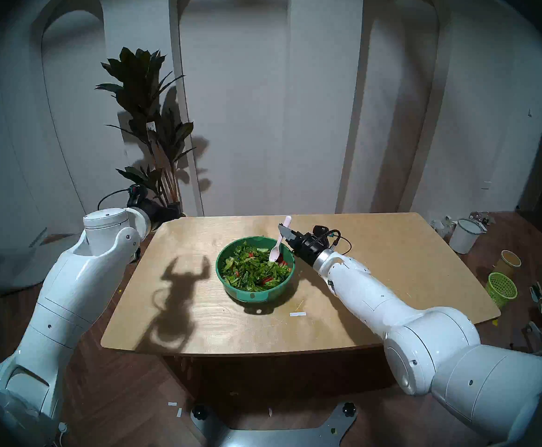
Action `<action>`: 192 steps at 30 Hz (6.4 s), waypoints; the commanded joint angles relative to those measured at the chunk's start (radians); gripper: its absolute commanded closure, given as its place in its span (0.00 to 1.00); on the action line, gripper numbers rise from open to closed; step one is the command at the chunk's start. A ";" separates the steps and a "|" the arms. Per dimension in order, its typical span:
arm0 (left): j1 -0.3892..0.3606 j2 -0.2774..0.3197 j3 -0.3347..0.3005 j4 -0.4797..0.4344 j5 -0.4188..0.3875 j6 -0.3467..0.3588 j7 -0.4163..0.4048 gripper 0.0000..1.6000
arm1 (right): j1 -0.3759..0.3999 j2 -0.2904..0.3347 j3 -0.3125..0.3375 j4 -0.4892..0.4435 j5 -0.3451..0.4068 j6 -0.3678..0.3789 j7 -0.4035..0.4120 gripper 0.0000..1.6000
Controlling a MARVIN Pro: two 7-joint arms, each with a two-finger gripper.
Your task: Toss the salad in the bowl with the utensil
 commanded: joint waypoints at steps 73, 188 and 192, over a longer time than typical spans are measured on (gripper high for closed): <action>-0.019 -0.002 -0.013 -0.012 0.000 -0.009 0.004 0.00 | 0.102 -0.008 0.018 0.156 -0.020 -0.132 0.065 0.45; -0.092 -0.027 0.091 0.050 0.139 -0.038 0.071 0.00 | 0.263 -0.058 0.044 0.012 -0.198 -0.271 -0.713 0.00; -0.108 -0.030 0.090 0.068 0.150 -0.043 0.080 0.00 | 0.257 -0.065 0.034 0.011 -0.207 -0.259 -0.733 0.00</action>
